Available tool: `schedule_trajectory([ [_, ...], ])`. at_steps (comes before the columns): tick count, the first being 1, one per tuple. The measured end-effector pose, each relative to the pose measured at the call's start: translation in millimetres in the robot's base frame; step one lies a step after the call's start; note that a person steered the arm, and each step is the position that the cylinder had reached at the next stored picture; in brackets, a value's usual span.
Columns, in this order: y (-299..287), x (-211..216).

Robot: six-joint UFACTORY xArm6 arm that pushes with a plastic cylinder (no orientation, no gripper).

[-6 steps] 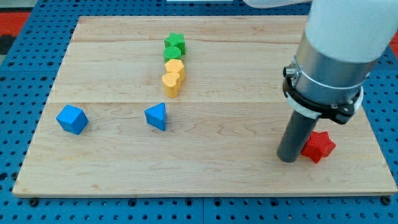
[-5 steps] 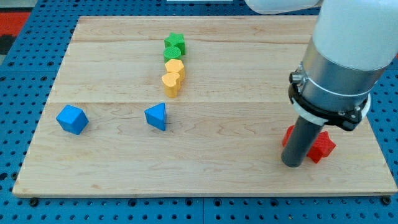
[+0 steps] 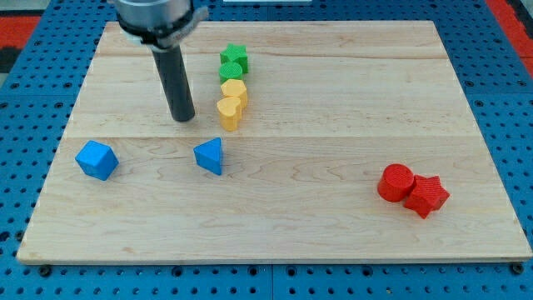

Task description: Move yellow blocks in opposite direction

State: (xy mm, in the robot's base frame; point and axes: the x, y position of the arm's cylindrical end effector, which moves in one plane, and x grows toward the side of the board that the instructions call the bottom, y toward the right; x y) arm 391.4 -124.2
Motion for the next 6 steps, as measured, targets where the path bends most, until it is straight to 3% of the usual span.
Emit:
schedule_trajectory([
  [1,33,-14],
  [3,41,-29],
  [4,139,-25],
  [5,251,19],
  [6,278,53],
])
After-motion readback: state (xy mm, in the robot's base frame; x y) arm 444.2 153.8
